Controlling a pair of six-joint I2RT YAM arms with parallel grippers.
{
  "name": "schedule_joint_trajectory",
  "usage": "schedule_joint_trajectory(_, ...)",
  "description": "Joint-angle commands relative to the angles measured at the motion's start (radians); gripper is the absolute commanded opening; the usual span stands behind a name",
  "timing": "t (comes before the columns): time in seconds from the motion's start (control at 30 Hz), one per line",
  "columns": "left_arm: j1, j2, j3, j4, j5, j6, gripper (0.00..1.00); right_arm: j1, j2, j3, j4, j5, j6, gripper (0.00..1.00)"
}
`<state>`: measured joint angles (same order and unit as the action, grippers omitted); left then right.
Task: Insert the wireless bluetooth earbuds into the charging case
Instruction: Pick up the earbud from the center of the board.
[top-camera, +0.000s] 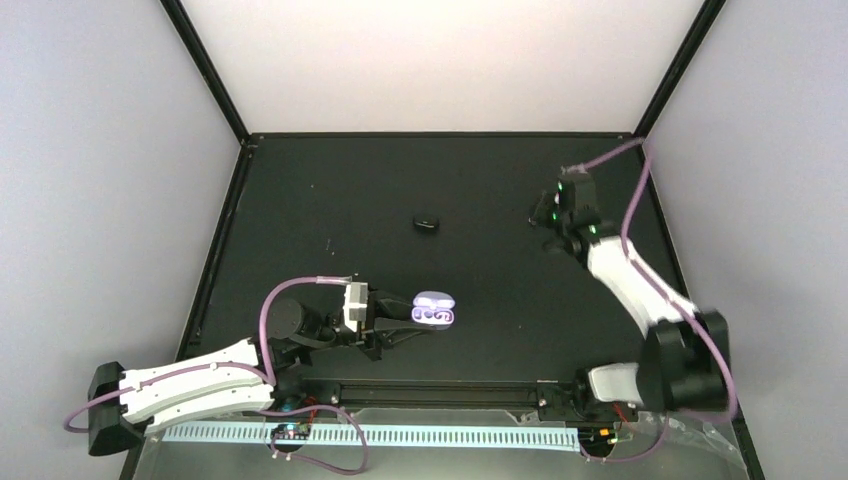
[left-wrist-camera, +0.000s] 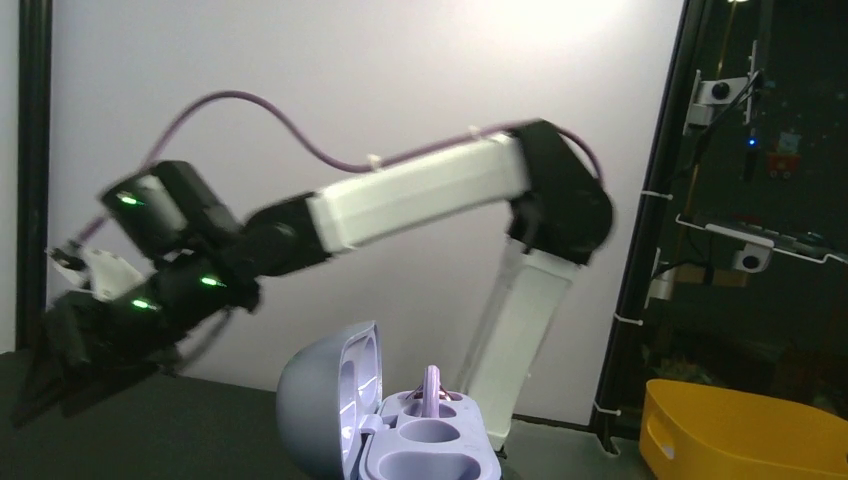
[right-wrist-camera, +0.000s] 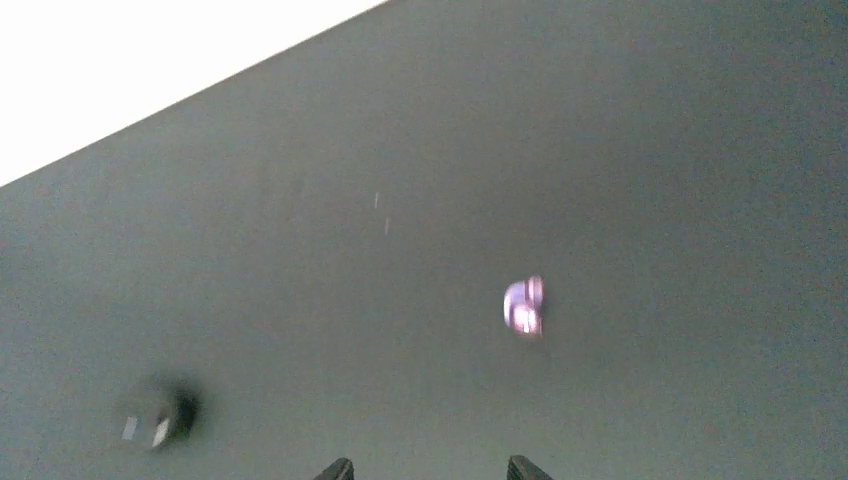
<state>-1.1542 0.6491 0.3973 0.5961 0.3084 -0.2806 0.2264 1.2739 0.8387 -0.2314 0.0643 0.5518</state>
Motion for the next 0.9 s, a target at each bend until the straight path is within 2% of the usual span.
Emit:
schedule_joint_trajectory(0.0, -0.004, -0.056, -0.011, -0.031, -0.054, 0.032, 0.01, -0.046, 0.294, 0.238, 0.062, 0.084, -0.087, 0.39)
schedule_joint_trajectory(0.2, -0.003, -0.083, -0.016, -0.089, -0.088, 0.091, 0.02, -0.072, 0.549, 0.451, -0.028, 0.117, -0.144, 0.39)
schedule_joint_trajectory(0.4, -0.002, -0.094, -0.027, -0.091, -0.107, 0.111, 0.02, -0.1, 0.677, 0.547, -0.072, 0.088, -0.135, 0.39)
schedule_joint_trajectory(0.87, -0.002, -0.075, -0.026, -0.095, -0.098, 0.13, 0.02, -0.099, 0.735, 0.516, -0.122, 0.006, -0.042, 0.35)
